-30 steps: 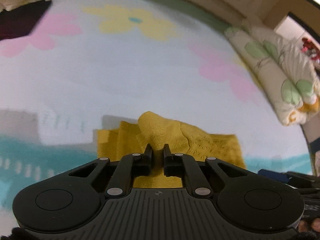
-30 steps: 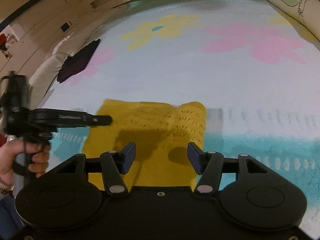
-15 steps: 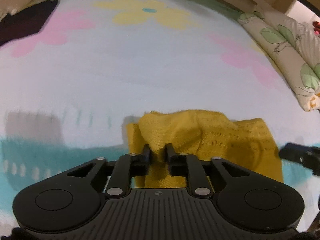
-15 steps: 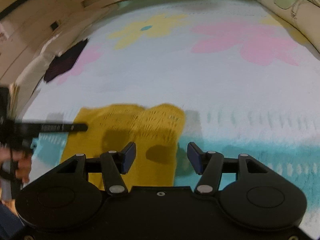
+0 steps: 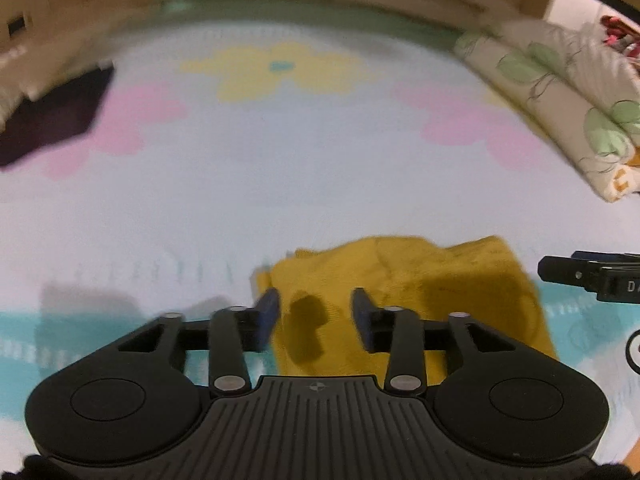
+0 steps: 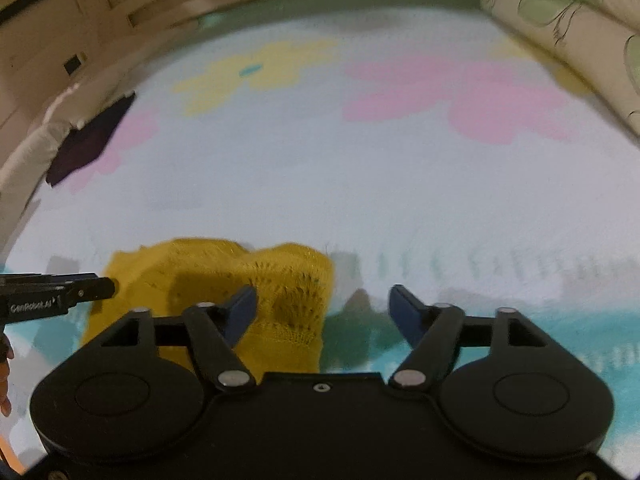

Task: Fold small clothes
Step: 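Open the left gripper and lift both tools away from the sweater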

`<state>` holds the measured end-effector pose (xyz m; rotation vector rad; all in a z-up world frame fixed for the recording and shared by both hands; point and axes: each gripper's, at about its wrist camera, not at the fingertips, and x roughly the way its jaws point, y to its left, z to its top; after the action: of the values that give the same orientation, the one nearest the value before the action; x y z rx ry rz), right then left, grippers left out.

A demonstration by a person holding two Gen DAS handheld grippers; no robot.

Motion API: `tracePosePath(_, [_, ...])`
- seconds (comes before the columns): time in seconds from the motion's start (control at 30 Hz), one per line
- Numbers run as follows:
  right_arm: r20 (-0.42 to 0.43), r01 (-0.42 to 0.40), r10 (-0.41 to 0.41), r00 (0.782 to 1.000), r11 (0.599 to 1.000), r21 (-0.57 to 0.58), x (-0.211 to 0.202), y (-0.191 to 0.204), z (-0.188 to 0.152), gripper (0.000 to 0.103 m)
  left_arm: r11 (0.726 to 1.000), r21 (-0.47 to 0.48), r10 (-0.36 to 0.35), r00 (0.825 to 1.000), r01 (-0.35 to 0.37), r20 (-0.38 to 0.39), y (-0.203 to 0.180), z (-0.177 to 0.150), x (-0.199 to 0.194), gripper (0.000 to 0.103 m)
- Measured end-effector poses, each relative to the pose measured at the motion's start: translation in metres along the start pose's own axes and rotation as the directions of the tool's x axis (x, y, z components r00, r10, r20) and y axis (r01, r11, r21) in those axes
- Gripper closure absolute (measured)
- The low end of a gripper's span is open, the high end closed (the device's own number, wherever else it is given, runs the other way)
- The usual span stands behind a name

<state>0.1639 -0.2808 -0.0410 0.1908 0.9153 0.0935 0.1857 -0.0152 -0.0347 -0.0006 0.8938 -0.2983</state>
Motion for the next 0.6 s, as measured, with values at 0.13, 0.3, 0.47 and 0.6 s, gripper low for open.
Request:
tracePosePath(0.13, [0.056, -0.023, 0.022, 0.998, 1.0, 0.008, -0.034, 0.006, -0.007, 0.0, 0.999, 0.04, 0.015, 0.997, -0.018, 0.076, -0.017, -0.014, -0.037, 0.034])
tracePosePath(0.3, [0.122, -0.019, 0.022, 0.992, 0.999, -0.032, -0.071, 0.03, -0.033, 0.0, 0.999, 0.004, 0.037, 0.996, -0.038, 0.087, -0.027, -0.047, -0.063, 0.026])
tracePosePath(0.47, [0.109, 0.015, -0.007, 0.994, 0.997, -0.069, -0.09, 0.048, -0.068, 0.0, 0.996, -0.028, 0.089, 0.992, -0.087, 0.09, -0.029, -0.08, -0.087, 0.025])
tracePosePath(0.6, [0.11, 0.048, -0.039, 0.993, 0.996, -0.08, -0.103, 0.053, -0.092, 0.0, 0.991, -0.035, 0.133, 0.987, -0.13, 0.094, -0.033, -0.097, -0.102, 0.02])
